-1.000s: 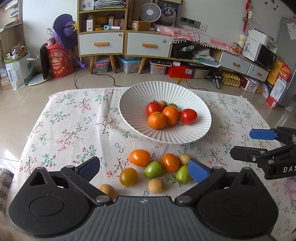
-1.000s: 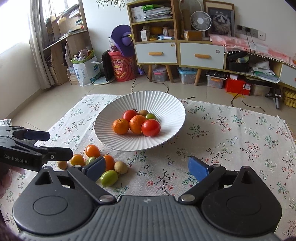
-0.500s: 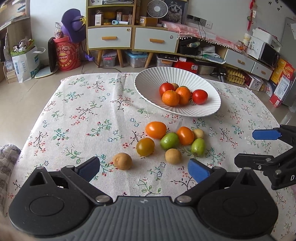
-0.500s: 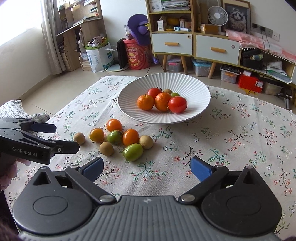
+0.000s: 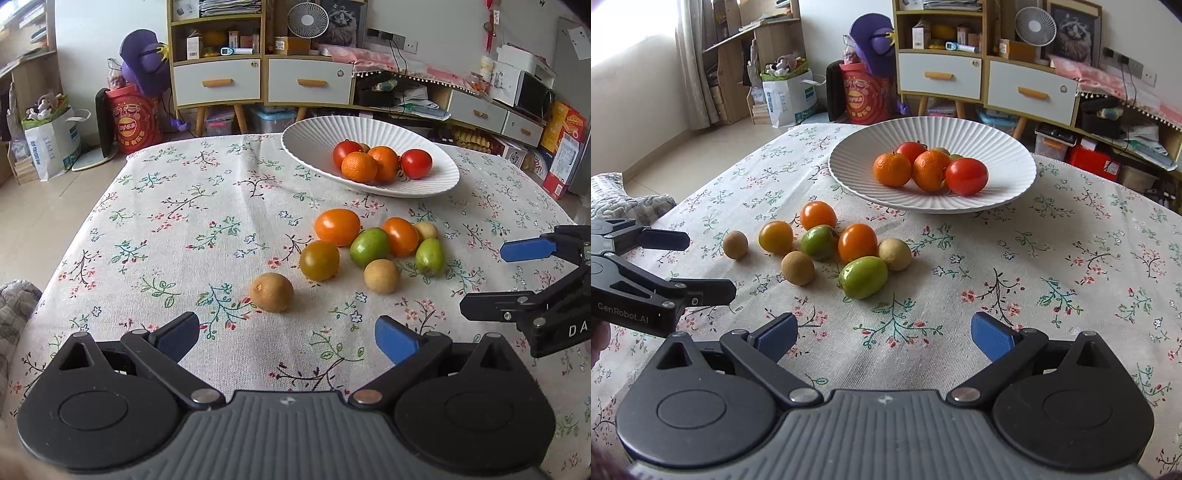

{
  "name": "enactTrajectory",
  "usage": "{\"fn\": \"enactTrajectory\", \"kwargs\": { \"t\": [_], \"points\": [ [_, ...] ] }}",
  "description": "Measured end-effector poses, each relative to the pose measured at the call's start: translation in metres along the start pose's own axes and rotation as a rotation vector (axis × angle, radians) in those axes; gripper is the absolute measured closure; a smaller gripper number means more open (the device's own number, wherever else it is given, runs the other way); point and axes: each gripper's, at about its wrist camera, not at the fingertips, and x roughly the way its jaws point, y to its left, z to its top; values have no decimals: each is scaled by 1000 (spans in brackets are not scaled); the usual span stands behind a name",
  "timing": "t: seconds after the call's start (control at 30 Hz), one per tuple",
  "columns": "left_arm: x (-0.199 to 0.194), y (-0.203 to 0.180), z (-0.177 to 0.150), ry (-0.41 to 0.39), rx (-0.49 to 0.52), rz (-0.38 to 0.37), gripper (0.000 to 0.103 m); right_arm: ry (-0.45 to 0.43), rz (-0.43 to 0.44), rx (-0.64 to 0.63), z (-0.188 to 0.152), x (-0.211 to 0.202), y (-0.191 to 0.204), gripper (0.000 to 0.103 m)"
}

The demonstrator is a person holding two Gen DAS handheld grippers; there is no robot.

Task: Organize fruits
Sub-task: 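Close the left tool on another brown longan while the right tool grasps a green lime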

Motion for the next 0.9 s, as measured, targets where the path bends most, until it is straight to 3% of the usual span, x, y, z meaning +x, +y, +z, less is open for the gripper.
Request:
{"fn": "enactTrajectory", "kwargs": {
  "t": [0.5, 0.6, 0.9],
  "points": [
    [11, 4, -11, -45, 29, -7, 8, -28, -36, -47, -3, 18, 10, 6],
    [11, 4, -10, -52, 27, -13, 13, -46, -44, -63, -1, 18, 11, 14],
    [10, 3, -5, -73, 39, -34, 44, -73, -34, -122, 3, 17, 21, 40]
  ]
}}
